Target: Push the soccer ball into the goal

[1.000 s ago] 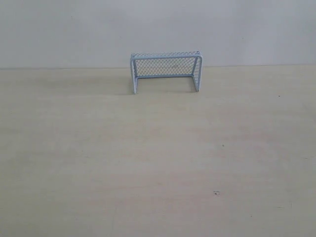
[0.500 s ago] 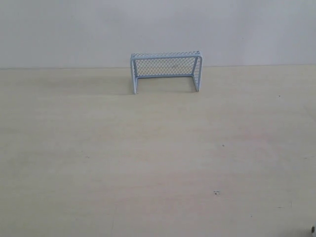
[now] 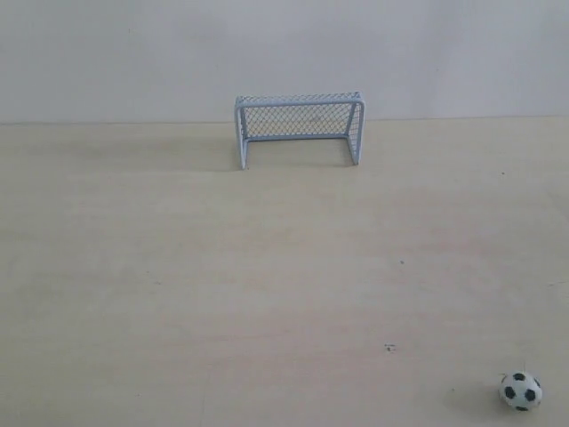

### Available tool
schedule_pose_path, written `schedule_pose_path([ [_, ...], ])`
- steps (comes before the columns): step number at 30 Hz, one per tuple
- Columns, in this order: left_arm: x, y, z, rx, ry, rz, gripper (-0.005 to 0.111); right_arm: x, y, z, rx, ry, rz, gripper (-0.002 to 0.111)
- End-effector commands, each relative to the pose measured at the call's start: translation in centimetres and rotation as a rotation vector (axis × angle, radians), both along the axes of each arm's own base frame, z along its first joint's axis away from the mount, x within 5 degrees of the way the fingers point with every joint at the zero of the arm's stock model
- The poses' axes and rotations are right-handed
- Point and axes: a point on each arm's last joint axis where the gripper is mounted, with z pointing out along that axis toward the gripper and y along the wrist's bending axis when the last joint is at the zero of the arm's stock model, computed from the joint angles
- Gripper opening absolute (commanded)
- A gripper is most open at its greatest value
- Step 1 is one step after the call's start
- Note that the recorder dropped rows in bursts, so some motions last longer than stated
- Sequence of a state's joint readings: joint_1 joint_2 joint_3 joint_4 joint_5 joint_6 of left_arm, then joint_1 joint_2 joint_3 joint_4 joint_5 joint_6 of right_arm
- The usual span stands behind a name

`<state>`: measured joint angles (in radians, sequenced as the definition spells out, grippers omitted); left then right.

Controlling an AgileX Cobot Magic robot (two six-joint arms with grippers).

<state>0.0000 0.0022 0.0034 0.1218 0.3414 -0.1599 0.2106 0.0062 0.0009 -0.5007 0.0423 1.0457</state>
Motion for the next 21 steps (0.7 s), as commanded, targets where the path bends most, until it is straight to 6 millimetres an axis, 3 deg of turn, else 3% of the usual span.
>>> schedule_pose_path([
  [1, 0.0, 0.0, 0.1, -0.006, -0.006, 0.003, 0.006, -0.1, 0.1, 0.3, -0.055, -0.046, 0.014, 0.000],
  [7, 0.0, 0.0, 0.1, -0.006, -0.006, 0.003, 0.006, -0.3, 0.5, -1.7, -0.426, 0.093, 0.083, 0.000],
  [16, 0.0, 0.0, 0.1, -0.006, -0.008, 0.003, 0.006, -0.4, 0.6, -2.4, -0.433, 0.171, 0.110, 0.000],
  [21, 0.0, 0.0, 0.1, -0.006, -0.008, 0.003, 0.006, -0.3, 0.1, -2.5, -0.439, 0.194, 0.024, 0.000],
])
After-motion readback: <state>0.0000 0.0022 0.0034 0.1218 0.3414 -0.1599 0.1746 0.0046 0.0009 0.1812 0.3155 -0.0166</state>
